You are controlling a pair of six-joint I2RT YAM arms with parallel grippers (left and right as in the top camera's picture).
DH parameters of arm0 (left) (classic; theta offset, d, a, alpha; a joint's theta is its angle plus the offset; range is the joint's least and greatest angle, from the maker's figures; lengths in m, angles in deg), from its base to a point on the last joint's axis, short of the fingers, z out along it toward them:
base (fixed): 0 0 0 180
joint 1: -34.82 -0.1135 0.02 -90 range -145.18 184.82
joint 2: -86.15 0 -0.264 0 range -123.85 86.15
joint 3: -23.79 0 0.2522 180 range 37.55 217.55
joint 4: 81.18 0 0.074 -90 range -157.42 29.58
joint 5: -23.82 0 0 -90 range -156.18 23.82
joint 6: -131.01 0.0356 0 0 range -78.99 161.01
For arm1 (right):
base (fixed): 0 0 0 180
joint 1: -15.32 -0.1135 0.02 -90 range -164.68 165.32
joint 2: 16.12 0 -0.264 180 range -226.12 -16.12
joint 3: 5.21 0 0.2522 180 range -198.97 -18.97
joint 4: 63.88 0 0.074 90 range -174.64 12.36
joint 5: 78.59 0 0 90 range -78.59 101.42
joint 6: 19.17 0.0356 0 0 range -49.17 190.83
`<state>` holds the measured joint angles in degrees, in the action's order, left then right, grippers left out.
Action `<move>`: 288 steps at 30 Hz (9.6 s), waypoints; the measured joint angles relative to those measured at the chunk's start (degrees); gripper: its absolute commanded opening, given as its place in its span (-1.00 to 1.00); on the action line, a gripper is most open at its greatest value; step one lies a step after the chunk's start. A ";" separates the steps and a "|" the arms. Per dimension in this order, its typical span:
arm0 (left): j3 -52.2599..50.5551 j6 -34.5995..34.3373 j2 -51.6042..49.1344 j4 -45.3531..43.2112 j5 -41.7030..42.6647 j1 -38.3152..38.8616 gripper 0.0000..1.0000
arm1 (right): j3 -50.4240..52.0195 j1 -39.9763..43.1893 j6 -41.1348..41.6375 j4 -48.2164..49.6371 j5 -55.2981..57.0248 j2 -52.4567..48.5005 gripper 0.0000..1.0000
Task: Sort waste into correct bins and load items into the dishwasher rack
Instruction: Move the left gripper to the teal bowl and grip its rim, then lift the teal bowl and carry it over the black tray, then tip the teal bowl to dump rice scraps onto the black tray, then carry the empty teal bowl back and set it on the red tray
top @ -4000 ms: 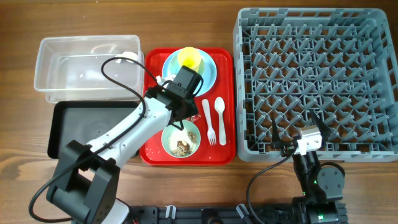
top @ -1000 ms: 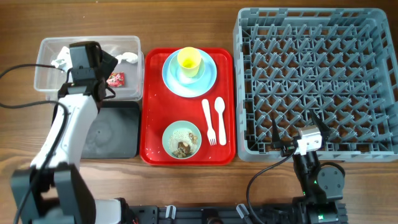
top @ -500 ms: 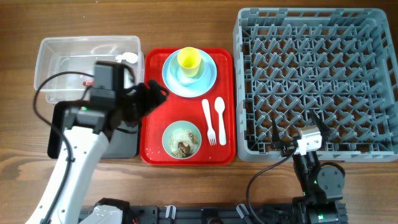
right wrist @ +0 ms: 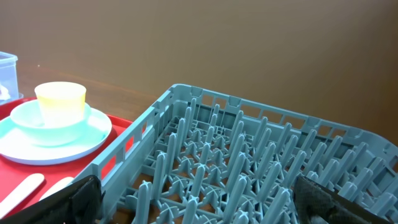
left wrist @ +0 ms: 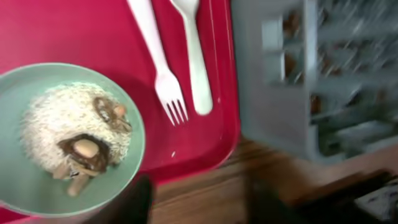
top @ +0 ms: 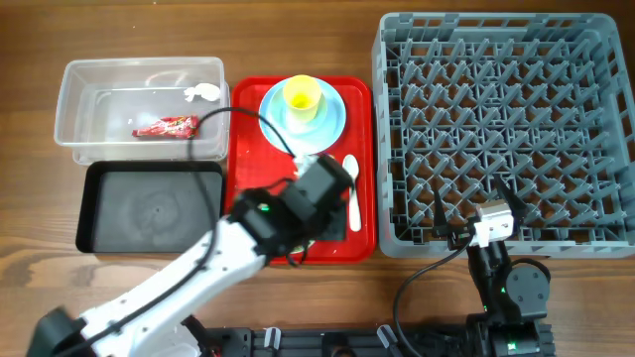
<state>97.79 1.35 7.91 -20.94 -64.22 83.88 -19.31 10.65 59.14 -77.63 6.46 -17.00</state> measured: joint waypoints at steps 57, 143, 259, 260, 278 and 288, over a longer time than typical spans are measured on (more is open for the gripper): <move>-6.47 0.15 -14.67 -5.81 -17.11 7.32 -0.78 | -0.02 0.00 0.00 0.00 0.00 0.00 0.99; -2.75 28.92 -0.72 3.23 46.14 -78.18 -0.92 | -0.02 0.00 0.00 0.00 0.00 0.00 0.99; -5.68 -1.88 -10.91 -4.31 -9.68 -6.78 -0.86 | -0.02 0.00 0.00 0.00 0.00 0.00 0.99; -5.66 -1.86 -10.91 -4.31 -9.79 -6.80 -0.85 | -0.02 0.00 0.00 0.00 0.00 0.00 0.99; -4.81 -2.64 -10.86 -5.90 -17.09 -8.41 -0.92 | -0.02 0.00 0.00 0.00 0.00 0.00 0.99; 2.56 -2.69 -2.47 6.78 -12.09 -22.43 -0.92 | -0.02 0.00 0.00 0.00 0.00 0.00 0.99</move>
<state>100.35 -1.34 5.44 -14.16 -76.31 61.46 -19.33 10.65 59.14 -77.63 6.46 -17.00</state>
